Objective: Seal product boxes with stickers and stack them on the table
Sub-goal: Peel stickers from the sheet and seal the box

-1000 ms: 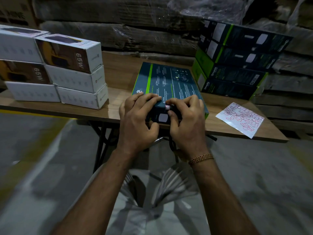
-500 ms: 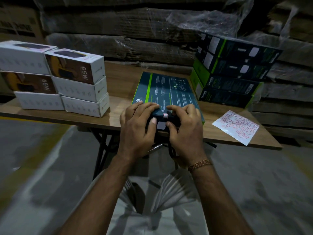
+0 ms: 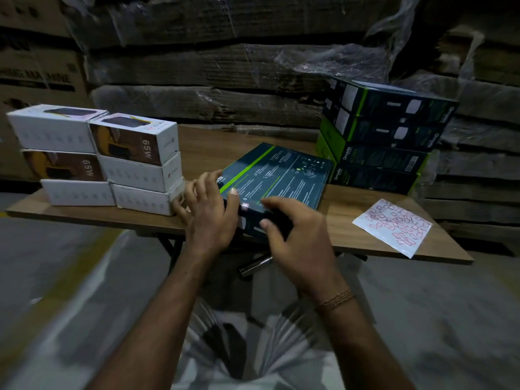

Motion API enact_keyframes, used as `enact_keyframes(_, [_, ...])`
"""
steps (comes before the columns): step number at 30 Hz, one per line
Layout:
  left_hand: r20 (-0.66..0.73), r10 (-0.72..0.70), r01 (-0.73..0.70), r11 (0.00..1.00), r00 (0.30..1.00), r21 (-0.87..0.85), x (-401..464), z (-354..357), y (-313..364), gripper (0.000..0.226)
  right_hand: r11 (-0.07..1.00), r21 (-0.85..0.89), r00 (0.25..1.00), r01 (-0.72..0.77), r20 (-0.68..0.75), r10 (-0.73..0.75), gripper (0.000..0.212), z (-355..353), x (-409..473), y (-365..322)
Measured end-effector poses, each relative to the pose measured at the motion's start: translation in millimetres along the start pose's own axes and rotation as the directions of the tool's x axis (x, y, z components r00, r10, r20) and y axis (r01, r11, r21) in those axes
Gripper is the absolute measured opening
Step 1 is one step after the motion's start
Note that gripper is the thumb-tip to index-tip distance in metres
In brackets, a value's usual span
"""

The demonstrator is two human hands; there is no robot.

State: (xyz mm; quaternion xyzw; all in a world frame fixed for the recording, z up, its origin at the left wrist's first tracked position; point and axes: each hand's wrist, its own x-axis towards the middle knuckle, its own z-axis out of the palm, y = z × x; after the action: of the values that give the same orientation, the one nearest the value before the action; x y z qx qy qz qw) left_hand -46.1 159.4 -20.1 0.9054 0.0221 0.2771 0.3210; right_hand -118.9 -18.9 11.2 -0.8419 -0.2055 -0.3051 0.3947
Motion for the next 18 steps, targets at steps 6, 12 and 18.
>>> enact_keyframes(6, [-0.014,-0.039,0.036,0.987,0.999,-0.154,2.7,-4.9,-1.8,0.047,0.925,-0.301,0.957,-0.231,0.101,0.271,0.08,-29.3,13.2,52.6])
enact_keyframes(12, [-0.19,-0.033,-0.011,0.974,0.981,-0.225,-16.3,-4.7,-5.2,0.039,0.949,-0.259,0.973,-0.178,0.096,0.208,0.087,-20.6,-7.4,54.4])
enact_keyframes(18, [-0.255,-0.134,0.011,0.901,0.957,-0.434,-41.6,-5.4,12.0,0.024,0.913,-0.406,0.994,-0.032,0.084,0.072,0.096,-27.2,-10.3,50.6])
